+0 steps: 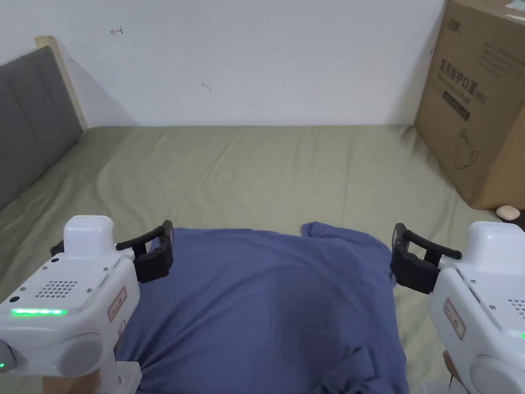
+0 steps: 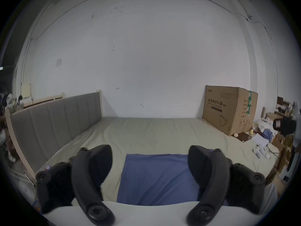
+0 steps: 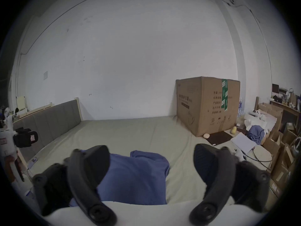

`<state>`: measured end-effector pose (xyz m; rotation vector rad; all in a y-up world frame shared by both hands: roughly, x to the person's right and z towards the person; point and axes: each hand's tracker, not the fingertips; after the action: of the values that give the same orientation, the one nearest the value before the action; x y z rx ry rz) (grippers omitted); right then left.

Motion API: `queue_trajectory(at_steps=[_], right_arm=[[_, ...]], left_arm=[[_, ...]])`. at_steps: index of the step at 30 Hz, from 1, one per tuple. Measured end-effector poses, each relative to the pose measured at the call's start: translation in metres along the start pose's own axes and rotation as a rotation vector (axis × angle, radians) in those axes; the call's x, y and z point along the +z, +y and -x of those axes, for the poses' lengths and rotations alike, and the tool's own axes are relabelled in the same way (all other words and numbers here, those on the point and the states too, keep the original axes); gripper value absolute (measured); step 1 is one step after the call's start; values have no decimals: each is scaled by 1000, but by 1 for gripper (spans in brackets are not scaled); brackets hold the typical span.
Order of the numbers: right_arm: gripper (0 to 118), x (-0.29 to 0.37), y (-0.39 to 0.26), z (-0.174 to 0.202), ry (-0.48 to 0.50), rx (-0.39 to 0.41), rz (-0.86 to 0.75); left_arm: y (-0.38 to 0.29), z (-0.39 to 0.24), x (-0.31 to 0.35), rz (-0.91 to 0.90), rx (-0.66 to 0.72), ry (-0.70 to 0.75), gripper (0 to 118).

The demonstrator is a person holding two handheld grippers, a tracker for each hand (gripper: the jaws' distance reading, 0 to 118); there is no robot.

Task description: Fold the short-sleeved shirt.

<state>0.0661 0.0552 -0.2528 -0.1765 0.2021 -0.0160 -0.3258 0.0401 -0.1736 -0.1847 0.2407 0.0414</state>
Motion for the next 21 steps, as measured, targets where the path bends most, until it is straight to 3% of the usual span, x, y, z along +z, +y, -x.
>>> queue_trajectory(at_steps=[1,3,4,12,21], right_arm=[[89,3,-1,3,-10,2,-11],[19,3,-2,5,-16,13,-20],[0,2,-3,6,-22,18,-20],[0,1,-10,10,-19,37,-25],[0,2,-17,2,-14,20,-3]], left_arm=[[-3,0,1,-7,-1,-17,73],[-7,0,1,-12,9,-64,6],[-9,-1,1,-9,12,-66,0],[-20,6,-3,50,34,-92,0],[-71,42,-11,263,70,-53,0]])
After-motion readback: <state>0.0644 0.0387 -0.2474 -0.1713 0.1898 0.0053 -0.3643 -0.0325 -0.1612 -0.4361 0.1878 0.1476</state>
